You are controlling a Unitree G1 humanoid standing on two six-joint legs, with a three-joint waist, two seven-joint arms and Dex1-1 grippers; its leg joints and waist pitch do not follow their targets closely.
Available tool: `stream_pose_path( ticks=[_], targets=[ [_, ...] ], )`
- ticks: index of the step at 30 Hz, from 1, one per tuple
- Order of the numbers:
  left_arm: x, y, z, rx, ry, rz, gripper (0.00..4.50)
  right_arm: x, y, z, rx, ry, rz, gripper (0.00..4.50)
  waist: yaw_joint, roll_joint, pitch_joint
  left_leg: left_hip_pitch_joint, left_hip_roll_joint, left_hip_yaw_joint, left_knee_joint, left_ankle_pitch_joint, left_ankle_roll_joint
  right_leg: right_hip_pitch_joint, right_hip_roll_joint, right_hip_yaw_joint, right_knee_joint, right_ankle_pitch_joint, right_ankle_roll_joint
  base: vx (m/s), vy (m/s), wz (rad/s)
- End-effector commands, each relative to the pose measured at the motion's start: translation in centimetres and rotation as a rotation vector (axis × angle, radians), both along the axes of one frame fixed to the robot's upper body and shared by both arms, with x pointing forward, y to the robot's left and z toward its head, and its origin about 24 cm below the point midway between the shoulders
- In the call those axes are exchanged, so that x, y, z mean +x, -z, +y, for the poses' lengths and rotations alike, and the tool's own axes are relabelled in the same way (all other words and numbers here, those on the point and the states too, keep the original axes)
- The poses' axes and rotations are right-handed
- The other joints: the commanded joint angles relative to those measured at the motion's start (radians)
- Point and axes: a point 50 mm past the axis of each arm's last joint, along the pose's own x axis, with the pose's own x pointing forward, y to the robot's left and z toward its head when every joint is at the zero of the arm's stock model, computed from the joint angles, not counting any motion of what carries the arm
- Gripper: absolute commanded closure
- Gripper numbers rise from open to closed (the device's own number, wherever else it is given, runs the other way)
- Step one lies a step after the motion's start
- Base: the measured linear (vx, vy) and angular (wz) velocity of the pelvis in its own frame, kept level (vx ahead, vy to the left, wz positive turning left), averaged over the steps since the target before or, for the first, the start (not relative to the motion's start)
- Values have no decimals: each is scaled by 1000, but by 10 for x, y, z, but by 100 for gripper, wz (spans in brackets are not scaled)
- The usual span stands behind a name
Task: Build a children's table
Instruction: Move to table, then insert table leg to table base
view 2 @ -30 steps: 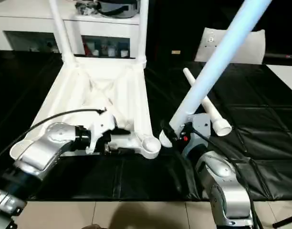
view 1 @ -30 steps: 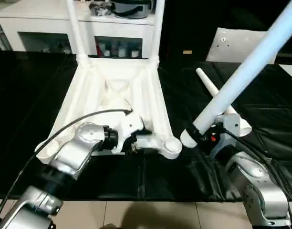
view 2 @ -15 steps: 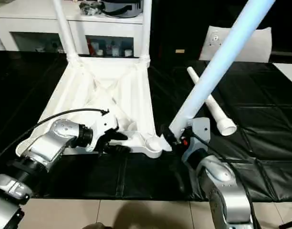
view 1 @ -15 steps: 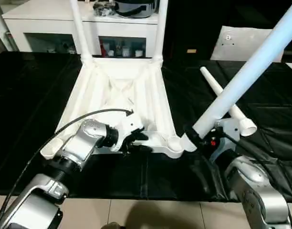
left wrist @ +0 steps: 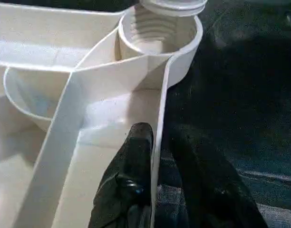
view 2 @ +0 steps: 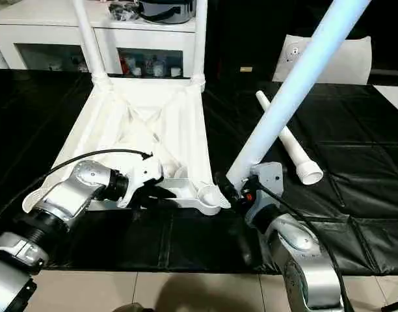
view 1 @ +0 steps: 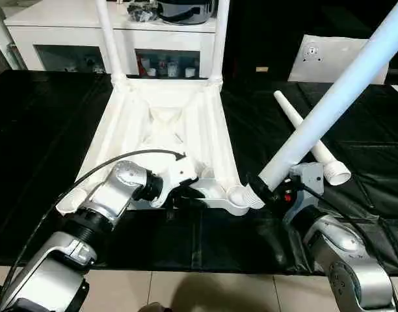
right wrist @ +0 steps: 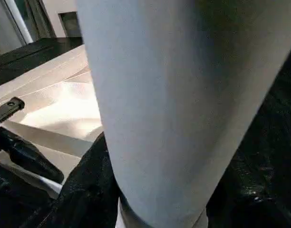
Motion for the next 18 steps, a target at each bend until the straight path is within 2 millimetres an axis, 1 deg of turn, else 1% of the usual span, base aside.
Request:
stream_pose_path(
  ticks=[1, 2, 3, 4, 9, 10, 11, 12, 13, 14, 15, 16, 17, 18],
  targets=[
    [3, -3, -1, 26, 19, -19, 388, -1, -4, 1, -4, -12, -14, 259, -1, 13, -52, 37, 96, -39, -100, -276, -14, 2, -90, 41, -75, 68, -287, 0, 0, 0],
    [4, -2, -1, 34, 22, -22, 401, -1, -5, 1, -4, -12, -14, 259, -2, 10, -51, 36, 96, -38, -100, -276, -13, 2, -89, 41, -77, 68, -285, 0, 0, 0],
    [4, -2, -1, 37, 22, -21, 401, -1, -5, 1, -4, -12, -15, 259, -2, 11, -51, 37, 96, -39, -100, -278, -14, 2, -90, 42, -76, 68, -285, 0, 0, 0],
    [4, -2, -1, 37, 22, -20, 426, -1, -5, 1, -4, -12, -16, 259, -2, 10, -51, 36, 97, -38, -101, -277, -13, 2, -91, 42, -77, 68, -286, 0, 0, 0],
    [5, 0, 2, 67, 32, -17, 446, 0, -5, 2, -6, -18, -16, 259, -2, 9, -51, 35, 97, -36, -100, -252, 1, 2, -91, 43, -79, 77, -288, 0, 0, 0],
    [5, 1, 3, 73, 32, -19, 450, 0, -6, 2, -6, -18, -16, 259, -2, 10, -51, 35, 98, -37, -101, -249, 3, 2, -91, 43, -77, 83, -288, 0, 0, 0],
    [4, 4, 8, 96, 31, -24, 450, 1, -6, 2, -2, -16, -15, 259, -3, 7, -50, 35, 98, -36, -102, -253, 6, 2, -91, 43, -78, 83, -289, 0, 0, 0],
    [3, 5, 10, 107, 31, -27, 450, 1, -7, 2, 0, -15, -14, 259, -2, 8, -50, 35, 98, -37, -102, -252, 7, 2, -91, 43, -78, 82, -289, 0, 0, 0],
    [3, 5, 11, 110, 30, -27, 450, 1, -7, 2, 1, -14, -13, 259, -3, 6, -49, 35, 98, -35, -103, -256, 7, 1, -91, 43, -79, 75, -289, 0, 0, 0],
    [2, 7, 15, 119, 26, -29, 450, 2, -7, 2, 4, -14, -13, 259, -2, 7, -49, 35, 99, -36, -103, -258, 6, 1, -91, 43, -79, 69, -289, 0, 0, 0],
    [2, 6, 19, 116, 5, -29, 450, 3, -8, 3, 13, -16, -13, 259, -3, 5, -48, 34, 98, -35, -103, -259, 6, 2, -92, 44, -81, 61, -289, 0, 0, 0],
    [2, 5, 27, 101, -53, -29, 450, 5, -10, 4, 32, -19, -15, 259, -4, 3, -48, 32, 98, -36, -103, -260, 7, 3, -94, 44, -79, 52, -291, 0, 0, 0],
    [2, 4, 30, 94, -79, -30, 450, 6, -11, 4, 39, -21, -15, 259, -7, 3, -48, 30, 97, -36, -104, -253, 9, 5, -93, 43, -78, 51, -291, 0, 0, 0],
    [3, 3, 35, 82, -124, -35, 450, 7, -12, 5, 45, -24, -17, 259, -10, 4, -48, 31, 97, -34, -102, -246, 13, 2, -93, 44, -80, 46, -293, 0, 0, 0]
  ],
)
